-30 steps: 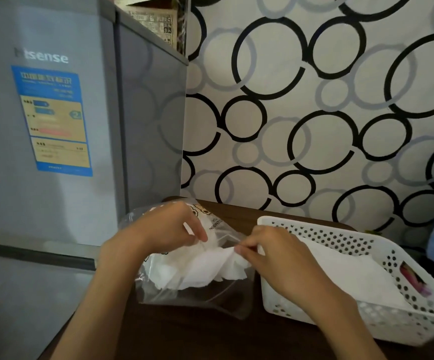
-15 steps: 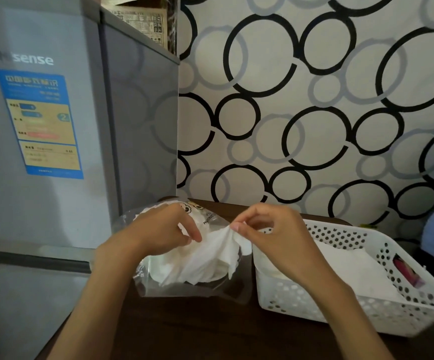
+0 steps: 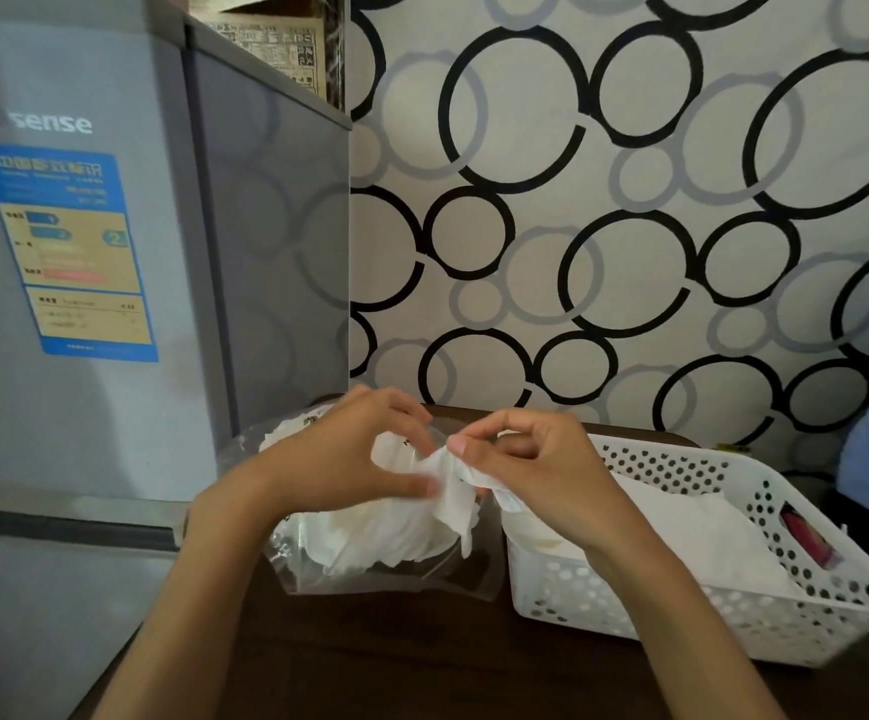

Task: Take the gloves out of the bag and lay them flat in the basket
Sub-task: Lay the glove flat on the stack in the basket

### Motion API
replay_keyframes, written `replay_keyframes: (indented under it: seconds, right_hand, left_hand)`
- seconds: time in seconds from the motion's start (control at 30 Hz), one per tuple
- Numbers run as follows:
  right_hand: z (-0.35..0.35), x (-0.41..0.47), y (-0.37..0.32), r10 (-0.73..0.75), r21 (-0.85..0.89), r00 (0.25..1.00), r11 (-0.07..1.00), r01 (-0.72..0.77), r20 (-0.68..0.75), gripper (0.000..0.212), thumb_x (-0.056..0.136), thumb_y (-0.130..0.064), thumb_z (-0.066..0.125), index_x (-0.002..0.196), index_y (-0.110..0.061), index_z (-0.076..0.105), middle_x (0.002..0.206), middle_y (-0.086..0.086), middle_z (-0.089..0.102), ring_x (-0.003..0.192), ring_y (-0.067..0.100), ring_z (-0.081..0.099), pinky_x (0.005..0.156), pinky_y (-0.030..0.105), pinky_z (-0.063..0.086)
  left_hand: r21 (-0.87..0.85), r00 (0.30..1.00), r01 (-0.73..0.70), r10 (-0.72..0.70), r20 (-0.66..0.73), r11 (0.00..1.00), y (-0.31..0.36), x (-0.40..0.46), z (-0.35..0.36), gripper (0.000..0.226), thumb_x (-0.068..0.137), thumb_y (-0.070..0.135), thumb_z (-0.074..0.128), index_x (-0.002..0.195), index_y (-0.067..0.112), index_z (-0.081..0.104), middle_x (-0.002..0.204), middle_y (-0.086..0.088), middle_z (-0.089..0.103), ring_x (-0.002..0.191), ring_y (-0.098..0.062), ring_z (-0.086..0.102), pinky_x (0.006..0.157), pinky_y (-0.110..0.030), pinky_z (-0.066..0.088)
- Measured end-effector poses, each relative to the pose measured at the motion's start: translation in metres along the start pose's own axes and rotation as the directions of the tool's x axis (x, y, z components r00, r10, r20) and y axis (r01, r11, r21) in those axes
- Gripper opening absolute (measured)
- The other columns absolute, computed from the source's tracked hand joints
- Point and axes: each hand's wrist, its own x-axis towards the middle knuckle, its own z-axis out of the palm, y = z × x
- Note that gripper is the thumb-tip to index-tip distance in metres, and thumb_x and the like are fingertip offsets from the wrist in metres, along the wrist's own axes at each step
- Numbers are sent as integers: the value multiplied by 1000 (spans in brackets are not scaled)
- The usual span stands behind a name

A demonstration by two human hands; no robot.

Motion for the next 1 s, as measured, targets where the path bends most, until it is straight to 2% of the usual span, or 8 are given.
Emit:
replay_keyframes:
  seconds: [0.13,0.27,0.4,0.5,0.6,0.73,0.83,1.0]
  right_hand:
    - [-2,4,7,50,-172,999,984,-49,4,26,99,-27,43,106,-17,67,93,4,70,76,9,65,68,22,54]
    - [9,3,18,81,-475,981,880,13,176,35,97,-20,49,130,-32,51,128,-8,57,106,10,59,84,26,55]
    - [17,-1,17,-7,-639,988,762,103,151,34,92,-32,57,126,-37,56,125,-10,59,105,12,59,89,28,49]
    - [17,-4,18,-52,-669,986,729,148,161,22,91,-33,57,112,-34,64,110,-11,62,96,13,59,79,25,47]
    - [17,-4,20,19,-675,987,732,93,157,39,88,-38,61,126,-35,56,128,-11,54,107,11,56,89,26,43]
    - [11,0,16,73,-597,981,800,51,181,48,81,-43,68,125,-33,53,95,-25,49,93,2,52,78,19,44]
    - [1,1,12,110,-457,959,889,24,263,54,73,-47,75,122,-33,56,108,-22,54,97,1,53,75,16,45]
    - [6,1,7,59,-129,981,991,-36,182,34,77,-52,65,107,-35,66,103,-19,66,96,0,61,78,17,48]
  left_hand:
    - [-137,993,-13,-3,-116,990,1,0,-4,12,88,31,64,95,30,74,99,19,68,96,2,60,91,-21,44]
    - [-257,980,-52,0,-199,965,8,-4,-8,18,96,16,52,97,16,71,91,8,69,60,13,56,53,-4,42]
    - [-434,962,-50,-73,-263,899,8,-1,-5,23,99,15,45,93,10,67,88,-7,67,72,-3,60,68,-16,47]
    - [-582,914,-53,-196,-357,812,11,2,-7,29,100,16,41,89,13,67,78,5,68,73,-3,61,67,-9,46]
    - [-619,903,-4,-264,-340,785,15,1,-12,31,101,20,40,90,24,69,75,12,72,68,5,64,61,-3,46]
    - [-688,913,66,-322,-251,723,15,2,-12,31,102,17,40,92,29,67,77,13,74,71,0,70,59,-9,50]
    - [-750,875,74,-403,-267,658,16,6,-9,28,101,14,42,96,25,67,83,6,75,70,-3,70,56,-12,52]
    - [-792,868,87,-436,-237,604,23,12,-3,21,100,20,47,100,18,68,87,0,74,70,-5,69,55,-13,52]
